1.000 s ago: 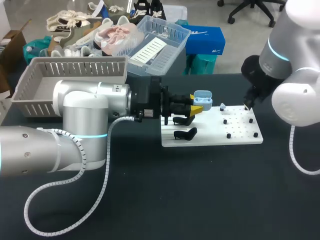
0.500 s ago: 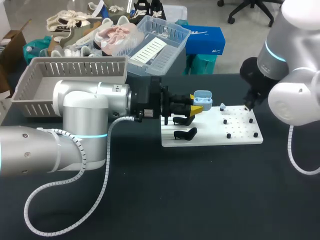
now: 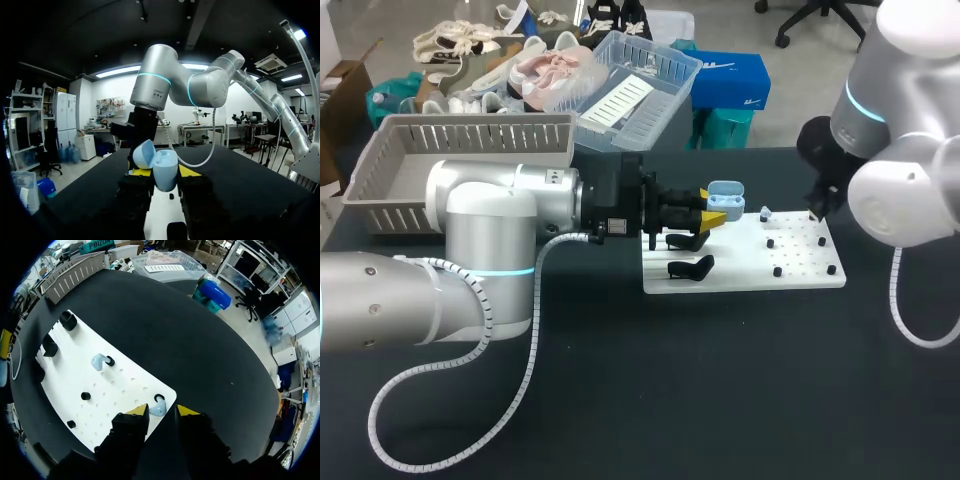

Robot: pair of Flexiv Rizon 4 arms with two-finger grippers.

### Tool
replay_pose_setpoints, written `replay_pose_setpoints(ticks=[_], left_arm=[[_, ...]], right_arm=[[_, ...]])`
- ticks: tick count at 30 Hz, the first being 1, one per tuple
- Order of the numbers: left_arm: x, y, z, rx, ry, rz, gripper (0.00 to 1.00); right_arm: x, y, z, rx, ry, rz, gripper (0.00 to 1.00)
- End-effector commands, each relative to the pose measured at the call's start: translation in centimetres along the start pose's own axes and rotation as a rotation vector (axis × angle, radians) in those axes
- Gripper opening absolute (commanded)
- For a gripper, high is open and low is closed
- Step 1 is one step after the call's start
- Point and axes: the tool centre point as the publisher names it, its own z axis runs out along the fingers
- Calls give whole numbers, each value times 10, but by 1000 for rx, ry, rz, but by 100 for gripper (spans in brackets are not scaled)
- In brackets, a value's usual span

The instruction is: Pick up each earbud case from the left stands, insert the matching earbuds, close the lid, and place the case in the box.

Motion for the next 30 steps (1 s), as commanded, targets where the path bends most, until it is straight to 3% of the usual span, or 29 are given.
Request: replay_pose_setpoints(ticks=[1, 9, 14, 24, 30], left_arm=[[1, 0, 0, -1, -2, 1, 0], [1, 0, 0, -1, -2, 1, 0], [1, 0, 0, -1, -2, 1, 0], [1, 0, 0, -1, -2, 1, 0], [1, 0, 0, -1, -2, 1, 0]], right_arm=[[-2, -2, 1, -5, 6, -2, 29], [-2, -3, 3, -7, 10, -3, 18], [-2, -3, 3, -7, 12, -6, 0], [-3, 1, -12, 3, 6, -28, 0], [1, 12, -39, 9, -7, -35, 0]])
